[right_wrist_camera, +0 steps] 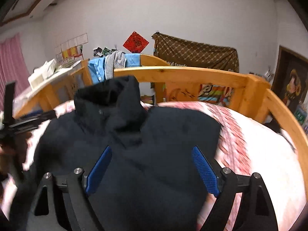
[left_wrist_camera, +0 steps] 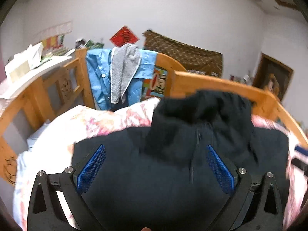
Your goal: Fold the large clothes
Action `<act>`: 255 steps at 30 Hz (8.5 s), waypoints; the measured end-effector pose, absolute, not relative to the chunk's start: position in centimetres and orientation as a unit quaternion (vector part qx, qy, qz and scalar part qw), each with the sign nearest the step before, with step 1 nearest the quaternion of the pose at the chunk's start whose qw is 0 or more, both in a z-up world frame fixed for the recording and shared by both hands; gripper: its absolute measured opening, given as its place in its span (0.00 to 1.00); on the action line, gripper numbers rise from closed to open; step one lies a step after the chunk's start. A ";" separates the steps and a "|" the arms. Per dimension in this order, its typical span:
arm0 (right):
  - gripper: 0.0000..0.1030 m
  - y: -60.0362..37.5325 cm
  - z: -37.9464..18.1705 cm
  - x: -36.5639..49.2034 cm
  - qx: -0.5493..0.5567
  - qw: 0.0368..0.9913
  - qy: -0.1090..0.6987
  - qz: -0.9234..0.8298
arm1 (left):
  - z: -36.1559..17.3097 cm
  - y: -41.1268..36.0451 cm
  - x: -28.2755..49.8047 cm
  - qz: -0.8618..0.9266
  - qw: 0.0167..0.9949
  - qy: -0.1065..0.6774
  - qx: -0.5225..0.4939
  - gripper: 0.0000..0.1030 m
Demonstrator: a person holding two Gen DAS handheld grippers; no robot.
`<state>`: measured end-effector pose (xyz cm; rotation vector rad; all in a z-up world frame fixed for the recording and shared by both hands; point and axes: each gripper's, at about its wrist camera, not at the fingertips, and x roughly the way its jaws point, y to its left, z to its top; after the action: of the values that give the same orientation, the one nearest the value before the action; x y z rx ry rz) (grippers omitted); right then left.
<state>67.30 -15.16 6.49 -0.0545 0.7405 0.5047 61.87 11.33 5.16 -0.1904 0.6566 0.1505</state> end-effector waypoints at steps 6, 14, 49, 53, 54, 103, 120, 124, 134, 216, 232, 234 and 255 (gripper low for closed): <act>0.83 -9.9 6.4 74.0 0.027 0.886 0.404 0.227 | 5.2 13.5 67.2 0.127 0.921 0.353 -0.105 0.97; 0.25 -6.2 4.8 76.6 0.030 0.881 0.433 0.190 | 4.0 14.1 68.7 0.085 0.891 0.409 -0.175 0.11; 0.06 -12.2 -4.1 55.9 -0.093 0.908 0.335 0.232 | -2.5 6.8 46.5 0.026 0.935 0.352 -0.041 0.02; 0.05 -11.7 -4.8 56.2 -0.102 0.907 0.338 0.229 | -3.4 6.8 47.4 0.031 0.930 0.364 -0.036 0.02; 0.06 -11.7 -4.8 56.2 -0.105 0.907 0.339 0.228 | -3.6 6.8 47.5 0.032 0.929 0.366 -0.037 0.02; 0.32 -10.6 -2.7 58.6 -0.060 0.917 0.290 0.265 | 0.0 7.8 53.3 -0.008 0.922 0.379 -0.080 0.56; 0.35 -8.4 -7.0 65.8 -0.120 0.900 0.312 0.280 | -7.1 7.5 58.3 0.009 0.936 0.350 -0.041 0.59; 0.35 -8.6 -7.9 65.5 -0.113 0.906 0.299 0.279 | -7.5 7.4 58.6 0.014 0.940 0.338 -0.036 0.59; 0.35 -9.7 -9.5 67.0 -0.063 0.896 0.317 0.306 | -8.1 7.3 59.0 0.010 0.942 0.335 -0.037 0.60; 1.00 -21.9 -0.2 23.3 -0.118 0.826 0.476 0.278 | -2.5 -0.3 12.2 -0.057 0.926 0.367 0.075 0.98; 1.00 -21.9 -4.5 23.8 -0.163 0.795 0.520 0.266 | -11.7 -3.7 13.5 0.014 0.862 0.398 0.314 0.99; 1.00 -21.6 -4.4 24.2 -0.181 0.787 0.523 0.272 | -12.1 -3.6 13.7 0.016 0.858 0.395 0.328 0.99; 1.00 -20.4 -4.1 21.6 -0.349 0.751 0.449 0.336 | -0.5 -3.5 17.4 0.044 0.915 0.280 0.288 0.33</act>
<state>21.59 -20.37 -4.09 -0.7624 0.9806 0.7332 17.39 -3.50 -0.51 0.5921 0.5770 0.0909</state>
